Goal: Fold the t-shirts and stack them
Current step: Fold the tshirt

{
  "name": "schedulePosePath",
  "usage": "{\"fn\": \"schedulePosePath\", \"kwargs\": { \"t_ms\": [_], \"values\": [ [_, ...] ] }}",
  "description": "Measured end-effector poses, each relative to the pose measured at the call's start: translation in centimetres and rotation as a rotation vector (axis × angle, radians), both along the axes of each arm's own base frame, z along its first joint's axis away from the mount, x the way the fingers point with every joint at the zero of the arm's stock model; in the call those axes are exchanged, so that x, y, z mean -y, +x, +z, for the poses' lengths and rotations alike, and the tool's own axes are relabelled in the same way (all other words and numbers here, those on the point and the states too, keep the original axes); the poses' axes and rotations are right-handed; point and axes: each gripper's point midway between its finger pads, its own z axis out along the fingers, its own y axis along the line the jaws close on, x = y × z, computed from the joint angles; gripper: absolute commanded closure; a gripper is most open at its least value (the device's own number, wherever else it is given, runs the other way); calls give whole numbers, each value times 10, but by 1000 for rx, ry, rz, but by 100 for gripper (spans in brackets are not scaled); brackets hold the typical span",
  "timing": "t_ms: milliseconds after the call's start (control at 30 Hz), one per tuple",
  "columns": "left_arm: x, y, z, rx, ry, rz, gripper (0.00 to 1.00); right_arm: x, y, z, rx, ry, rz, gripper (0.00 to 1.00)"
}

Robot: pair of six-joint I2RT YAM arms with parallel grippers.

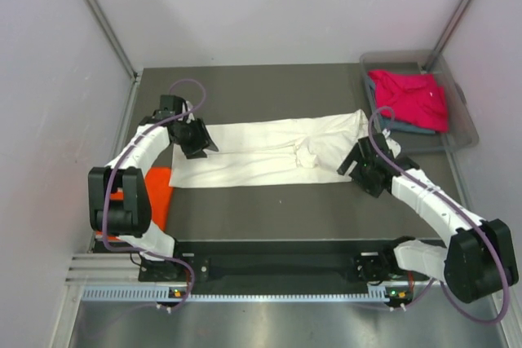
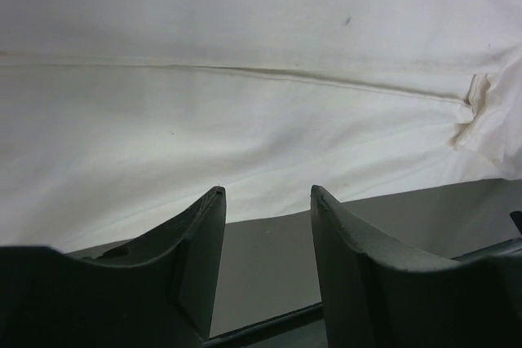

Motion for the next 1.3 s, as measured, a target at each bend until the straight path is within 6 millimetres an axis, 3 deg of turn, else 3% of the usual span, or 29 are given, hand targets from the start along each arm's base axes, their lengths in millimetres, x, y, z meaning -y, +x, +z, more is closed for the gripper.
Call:
{"fn": "schedulePosePath", "kwargs": {
  "t_ms": [67,233,533,800,1000,1033,1200,1300],
  "values": [
    [-2,-1,2,7,8,4,50,4,-8,-9,-13,7,-32,13],
    [-4,-3,1,8,22,12,50,10,-7,-23,37,29,-76,15],
    [-5,-7,-2,-6,26,13,50,17,21,-36,132,84,-137,15],
    [-7,-7,-3,-10,29,18,51,15,57,-42,171,95,-141,43],
    [-12,-7,-4,-14,34,34,51,12,73,-47,167,78,-125,59],
    [-13,-7,-4,-15,36,36,51,12,75,-47,165,73,-123,67],
    [-15,-6,-4,-16,42,44,52,13,82,-50,136,42,-118,77],
    [-16,-7,-4,-16,43,45,52,10,91,-51,126,18,-83,88]
  ]
}}
